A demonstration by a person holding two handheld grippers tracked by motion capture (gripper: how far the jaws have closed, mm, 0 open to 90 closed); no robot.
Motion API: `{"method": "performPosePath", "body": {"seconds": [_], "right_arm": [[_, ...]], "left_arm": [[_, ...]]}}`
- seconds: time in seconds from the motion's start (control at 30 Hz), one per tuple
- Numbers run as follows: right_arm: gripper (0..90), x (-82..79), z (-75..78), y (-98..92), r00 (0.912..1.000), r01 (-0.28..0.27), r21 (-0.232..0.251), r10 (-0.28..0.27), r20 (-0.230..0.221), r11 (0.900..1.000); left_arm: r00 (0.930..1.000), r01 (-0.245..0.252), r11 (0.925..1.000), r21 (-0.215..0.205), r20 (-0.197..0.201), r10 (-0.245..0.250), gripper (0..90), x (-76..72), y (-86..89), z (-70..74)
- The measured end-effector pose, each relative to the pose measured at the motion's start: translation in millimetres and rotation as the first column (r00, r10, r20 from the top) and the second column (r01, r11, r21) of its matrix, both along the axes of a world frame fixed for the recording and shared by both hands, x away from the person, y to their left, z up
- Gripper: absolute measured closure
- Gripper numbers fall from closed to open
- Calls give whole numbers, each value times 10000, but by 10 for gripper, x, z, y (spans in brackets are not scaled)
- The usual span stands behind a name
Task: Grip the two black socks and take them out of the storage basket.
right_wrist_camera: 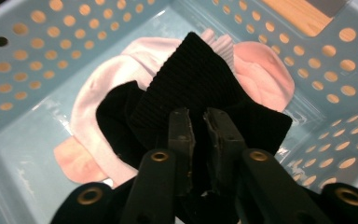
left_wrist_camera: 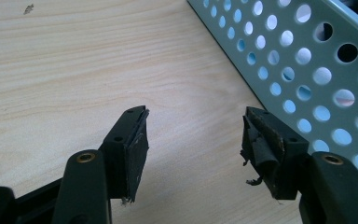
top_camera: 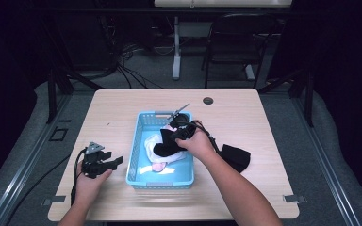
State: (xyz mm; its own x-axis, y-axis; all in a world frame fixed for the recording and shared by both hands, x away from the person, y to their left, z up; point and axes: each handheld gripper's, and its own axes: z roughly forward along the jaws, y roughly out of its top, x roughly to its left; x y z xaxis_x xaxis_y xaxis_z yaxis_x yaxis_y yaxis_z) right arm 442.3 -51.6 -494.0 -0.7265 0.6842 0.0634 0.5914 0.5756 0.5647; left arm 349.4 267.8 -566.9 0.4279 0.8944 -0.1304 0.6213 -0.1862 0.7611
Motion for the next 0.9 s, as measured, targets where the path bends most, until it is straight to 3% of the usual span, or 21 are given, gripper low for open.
{"method": "performPosePath", "body": {"seconds": [0.17,0.6,0.9], "right_arm": [[843,-38,85,-26,9998,-105,203,102,180,9997],[845,-202,657,-52,9910,-560,948,437,1268,9939],[845,-260,928,-85,9825,-678,1221,449,1809,9902]], "left_arm": [[10000,-9,10000,19,3,9,407,0,-2,-1],[10000,-18,10000,50,16,18,407,-1,-5,-3],[10000,-20,10000,35,28,20,407,-4,-3,-1]]}}
